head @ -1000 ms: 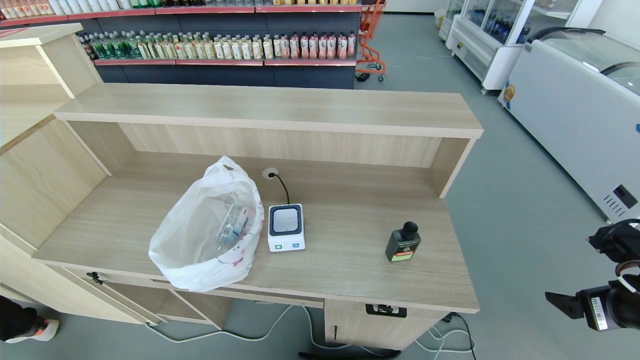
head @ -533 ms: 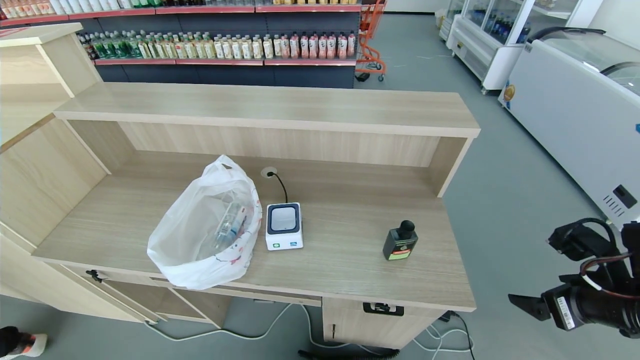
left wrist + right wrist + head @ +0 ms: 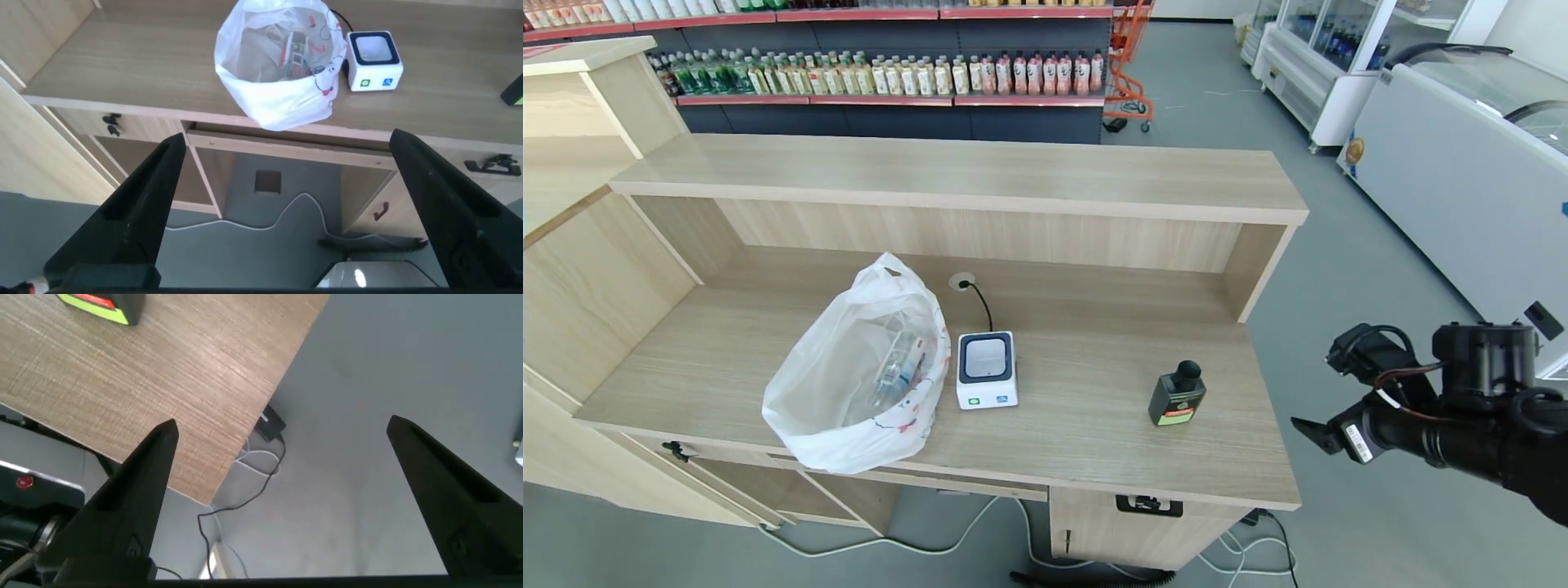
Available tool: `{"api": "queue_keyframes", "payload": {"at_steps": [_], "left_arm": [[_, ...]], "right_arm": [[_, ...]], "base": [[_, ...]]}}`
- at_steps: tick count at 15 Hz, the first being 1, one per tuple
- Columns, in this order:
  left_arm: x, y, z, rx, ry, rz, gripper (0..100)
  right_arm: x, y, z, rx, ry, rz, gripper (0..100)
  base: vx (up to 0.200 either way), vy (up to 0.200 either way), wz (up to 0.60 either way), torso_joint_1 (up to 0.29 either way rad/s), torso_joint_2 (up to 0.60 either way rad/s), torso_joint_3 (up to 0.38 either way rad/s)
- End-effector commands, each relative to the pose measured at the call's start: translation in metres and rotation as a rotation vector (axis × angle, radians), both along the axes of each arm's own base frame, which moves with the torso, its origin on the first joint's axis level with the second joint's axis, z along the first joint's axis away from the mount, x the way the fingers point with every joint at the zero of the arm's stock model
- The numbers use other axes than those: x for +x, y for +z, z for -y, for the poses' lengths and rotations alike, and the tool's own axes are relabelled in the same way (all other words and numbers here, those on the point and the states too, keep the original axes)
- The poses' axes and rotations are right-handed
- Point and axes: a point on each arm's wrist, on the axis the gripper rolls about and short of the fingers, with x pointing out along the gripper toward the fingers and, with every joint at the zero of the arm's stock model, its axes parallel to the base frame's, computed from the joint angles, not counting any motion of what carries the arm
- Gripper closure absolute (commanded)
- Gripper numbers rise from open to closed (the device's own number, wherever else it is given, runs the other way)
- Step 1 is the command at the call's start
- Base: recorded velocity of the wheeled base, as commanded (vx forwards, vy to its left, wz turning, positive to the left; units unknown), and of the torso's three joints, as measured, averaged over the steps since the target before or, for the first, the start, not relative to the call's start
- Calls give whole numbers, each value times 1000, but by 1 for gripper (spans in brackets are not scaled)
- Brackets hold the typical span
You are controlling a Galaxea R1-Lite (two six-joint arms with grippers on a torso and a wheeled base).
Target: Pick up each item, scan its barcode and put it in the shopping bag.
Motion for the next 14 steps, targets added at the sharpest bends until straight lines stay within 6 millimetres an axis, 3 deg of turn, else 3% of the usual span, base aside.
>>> {"api": "queue_keyframes", "payload": {"at_steps": [1, 5, 14], "left_arm": [[0, 0, 0, 0, 0, 0, 0], [0, 0, 0, 0, 0, 0, 0], [0, 0, 0, 0, 0, 0, 0]], "right_arm": [[10, -24, -8, -7, 33, -75, 0], [11, -25, -14, -9, 54, -78, 0], [39, -40, -39, 38, 158, -94, 0]], "base": [[0, 0, 0, 0, 0, 0], [0, 0, 0, 0, 0, 0], [0, 0, 0, 0, 0, 0]]}}
